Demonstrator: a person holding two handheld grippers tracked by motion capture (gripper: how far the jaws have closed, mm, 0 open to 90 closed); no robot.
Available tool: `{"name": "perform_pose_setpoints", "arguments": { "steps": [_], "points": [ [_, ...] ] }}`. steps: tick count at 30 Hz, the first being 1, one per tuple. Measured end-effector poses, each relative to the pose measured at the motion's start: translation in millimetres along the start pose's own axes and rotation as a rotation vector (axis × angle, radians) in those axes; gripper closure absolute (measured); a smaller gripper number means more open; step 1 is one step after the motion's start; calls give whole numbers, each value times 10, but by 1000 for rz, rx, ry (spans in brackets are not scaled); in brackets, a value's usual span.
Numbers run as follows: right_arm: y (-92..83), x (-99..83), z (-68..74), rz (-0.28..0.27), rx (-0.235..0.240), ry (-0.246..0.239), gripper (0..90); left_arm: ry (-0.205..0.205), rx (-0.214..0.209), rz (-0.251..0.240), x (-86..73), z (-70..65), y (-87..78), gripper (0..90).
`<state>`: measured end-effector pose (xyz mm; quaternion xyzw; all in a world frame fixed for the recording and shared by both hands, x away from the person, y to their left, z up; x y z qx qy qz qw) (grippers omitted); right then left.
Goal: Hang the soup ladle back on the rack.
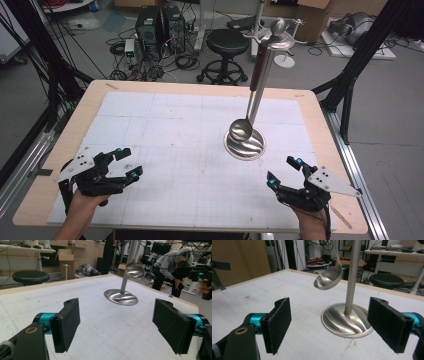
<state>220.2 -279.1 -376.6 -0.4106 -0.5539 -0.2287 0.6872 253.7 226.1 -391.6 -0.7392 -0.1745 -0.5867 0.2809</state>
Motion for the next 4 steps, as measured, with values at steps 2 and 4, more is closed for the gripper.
{"name": "perform_pose_setpoints", "arguments": {
  "steps": [2,4],
  "points": [
    [-1,1,-1,-3,0,2,185,0,-1,2,-1,0,7,225],
    [-1,-1,-3,-2,0,2,186,-3,-2,0,-1,-1,12,225]
  ]
}}
Point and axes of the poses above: each handheld gripper's, and its own axes: y roughly forward along the jaws, x roughly out of its top, z roughly to its left, the point moved 2 cm from there along y, roughly forward along the jaws, and after that the axes turned 6 degrees about z, right-handed, at the moved point
